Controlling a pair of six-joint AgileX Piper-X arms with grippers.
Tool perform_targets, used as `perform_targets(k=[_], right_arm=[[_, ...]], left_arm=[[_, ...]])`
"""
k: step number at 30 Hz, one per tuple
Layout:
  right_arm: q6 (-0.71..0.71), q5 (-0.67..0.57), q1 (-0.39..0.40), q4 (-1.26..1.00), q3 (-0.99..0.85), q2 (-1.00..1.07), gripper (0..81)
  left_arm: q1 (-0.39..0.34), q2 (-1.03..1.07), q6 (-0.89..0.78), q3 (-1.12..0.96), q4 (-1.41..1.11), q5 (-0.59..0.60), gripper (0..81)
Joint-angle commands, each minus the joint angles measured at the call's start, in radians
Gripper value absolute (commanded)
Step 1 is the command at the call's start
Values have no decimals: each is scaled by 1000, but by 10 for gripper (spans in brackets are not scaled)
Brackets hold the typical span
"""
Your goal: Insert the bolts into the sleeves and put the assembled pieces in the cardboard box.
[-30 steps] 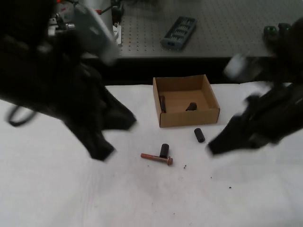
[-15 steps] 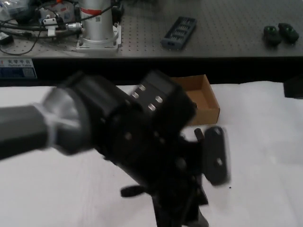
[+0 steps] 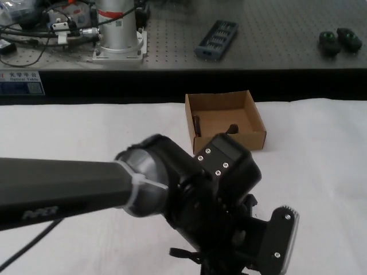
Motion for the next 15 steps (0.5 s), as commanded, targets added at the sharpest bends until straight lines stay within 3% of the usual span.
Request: perform_targets(k=[1, 15], right_arm=[[1, -8, -5, 42, -3, -15, 211], [1, -10, 2, 130, -3, -19, 211]], left_arm=[[-9, 20, 15, -11, -33, -16, 279], [-47, 131, 20, -70, -34, -1, 279]])
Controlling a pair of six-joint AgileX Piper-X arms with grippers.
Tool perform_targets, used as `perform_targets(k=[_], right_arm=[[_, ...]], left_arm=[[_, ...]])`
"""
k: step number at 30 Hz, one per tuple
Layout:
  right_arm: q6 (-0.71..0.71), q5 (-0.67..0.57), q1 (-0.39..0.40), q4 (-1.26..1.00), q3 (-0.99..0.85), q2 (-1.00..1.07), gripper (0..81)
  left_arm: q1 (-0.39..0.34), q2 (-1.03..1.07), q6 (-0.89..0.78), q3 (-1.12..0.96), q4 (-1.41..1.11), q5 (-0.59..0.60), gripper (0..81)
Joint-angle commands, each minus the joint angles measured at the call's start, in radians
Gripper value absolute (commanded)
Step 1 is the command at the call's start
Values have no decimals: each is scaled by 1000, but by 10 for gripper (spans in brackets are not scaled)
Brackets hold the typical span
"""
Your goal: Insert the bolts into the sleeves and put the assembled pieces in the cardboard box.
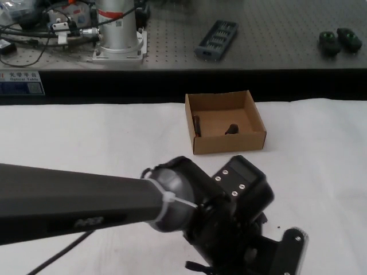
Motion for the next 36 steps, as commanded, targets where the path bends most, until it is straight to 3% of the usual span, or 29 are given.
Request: perform_targets(k=[1, 13, 18, 33, 36], right_arm=[[-2, -10, 3, 37, -3, -7, 211], [-30, -10, 3, 68, -3, -60, 211], [-30, -10, 3, 50, -3, -69, 211], [-30, -10, 3, 49, -3, -69, 211], [-30, -10, 3, 49, -3, -69, 211]], left_arm=[[-20, 45, 8, -57, -3, 5, 279], [-24, 137, 2, -154, 88, -12, 279], [-24, 138, 2, -154, 124, -15, 242], [-22, 138, -143, -154, 172, -200, 228], [-22, 138, -160, -154, 169, -201, 161]])
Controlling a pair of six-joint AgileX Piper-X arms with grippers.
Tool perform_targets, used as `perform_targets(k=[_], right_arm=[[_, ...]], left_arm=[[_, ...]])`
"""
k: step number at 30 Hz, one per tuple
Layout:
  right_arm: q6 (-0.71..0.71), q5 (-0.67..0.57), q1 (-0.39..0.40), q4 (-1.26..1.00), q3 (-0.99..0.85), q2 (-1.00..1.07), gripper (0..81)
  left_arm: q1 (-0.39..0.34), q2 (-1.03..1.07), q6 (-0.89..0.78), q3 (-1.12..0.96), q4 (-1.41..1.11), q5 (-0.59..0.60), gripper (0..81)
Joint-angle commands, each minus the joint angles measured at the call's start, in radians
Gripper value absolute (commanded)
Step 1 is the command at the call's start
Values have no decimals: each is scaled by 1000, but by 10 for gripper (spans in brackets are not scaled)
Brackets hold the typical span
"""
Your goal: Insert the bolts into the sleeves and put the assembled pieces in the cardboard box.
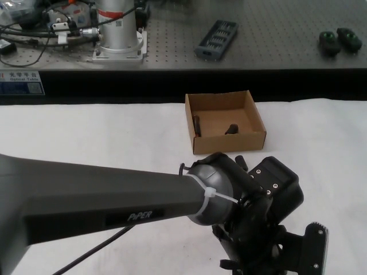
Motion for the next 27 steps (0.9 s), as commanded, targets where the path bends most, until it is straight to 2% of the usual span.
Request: perform_targets(k=[1, 3, 6, 10, 13, 16, 18, 21, 24, 27], right_arm=[[-9, -8, 3, -10, -3, -8, 211], [-9, -8, 3, -10, -3, -8, 211], [-9, -8, 3, -10, -3, -8, 211], [-9, -8, 3, -10, -3, -8, 211], [-9, 25, 3, -25, -3, -6, 211], [-9, 104, 3, -53, -1, -5, 211], [-9, 141, 3, -68, -1, 3, 211], [-9, 154, 3, -102, 18, 25, 211], [-5, 154, 3, -161, 65, 80, 211], [21, 150, 3, -221, 91, 171, 211]], left_arm=[[9, 16, -13, 9, 51, -109, 129], [9, 16, -13, 9, 51, -109, 85], [9, 16, -57, 9, 51, -109, 81], [11, 16, -201, 9, 12, -106, 81], [17, 3, -379, -4, -56, -100, 80], [36, -36, -642, -14, -189, -70, 80], [69, -81, -870, -15, -305, -53, 80], [136, -151, -1061, -15, -422, -60, 80], [205, -237, -1080, -13, -428, -107, 80], [285, -319, -1079, -13, -397, -103, 80]])
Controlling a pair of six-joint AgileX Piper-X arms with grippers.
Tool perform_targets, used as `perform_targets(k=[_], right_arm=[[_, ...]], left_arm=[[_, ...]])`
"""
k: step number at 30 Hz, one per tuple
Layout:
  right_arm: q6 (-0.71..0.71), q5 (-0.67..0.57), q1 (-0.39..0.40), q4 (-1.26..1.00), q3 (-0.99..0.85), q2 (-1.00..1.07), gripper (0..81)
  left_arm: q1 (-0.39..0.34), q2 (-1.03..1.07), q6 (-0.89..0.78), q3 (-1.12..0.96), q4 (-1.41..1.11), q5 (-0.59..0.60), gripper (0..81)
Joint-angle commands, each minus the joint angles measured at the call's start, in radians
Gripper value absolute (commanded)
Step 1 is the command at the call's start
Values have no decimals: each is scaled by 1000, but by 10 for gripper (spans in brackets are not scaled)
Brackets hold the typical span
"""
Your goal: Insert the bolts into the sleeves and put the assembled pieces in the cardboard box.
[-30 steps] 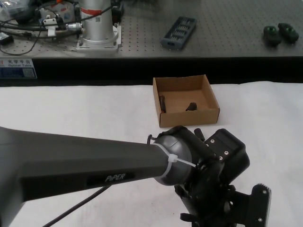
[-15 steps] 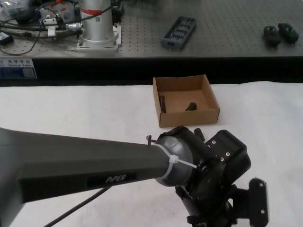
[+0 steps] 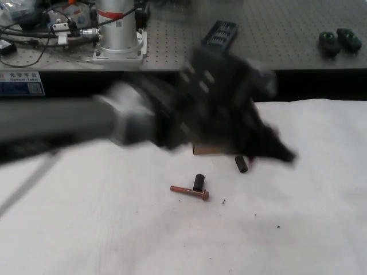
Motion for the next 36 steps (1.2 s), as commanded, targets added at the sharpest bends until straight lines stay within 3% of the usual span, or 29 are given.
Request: perform_targets(k=[1, 4, 9, 15, 21, 26, 33, 36], right_arm=[[21, 0, 3, -103, 34, 127, 211], [42, -10, 3, -220, 34, 249, 211], [222, -157, 5, -432, 35, 465, 211], [259, -139, 56, -521, -15, 656, 211], [248, -78, 136, -500, -149, 828, 211], [125, 43, 187, -343, -309, 948, 211], [11, 263, 225, -162, -495, 1081, 218], [2, 298, 225, -124, -552, 1123, 218]], left_arm=[[101, -123, -36, -9, 10, -16, 80], [182, -201, -40, -9, 10, -16, 80], [276, -309, -73, -9, 13, 66, 80], [338, -439, -82, 21, 54, 71, 80], [443, -601, -90, 127, 54, 71, 80], [514, -709, -92, 220, 56, 74, 80], [528, -769, -92, 269, 69, 85, 80], [528, -770, -92, 269, 69, 98, 80]])
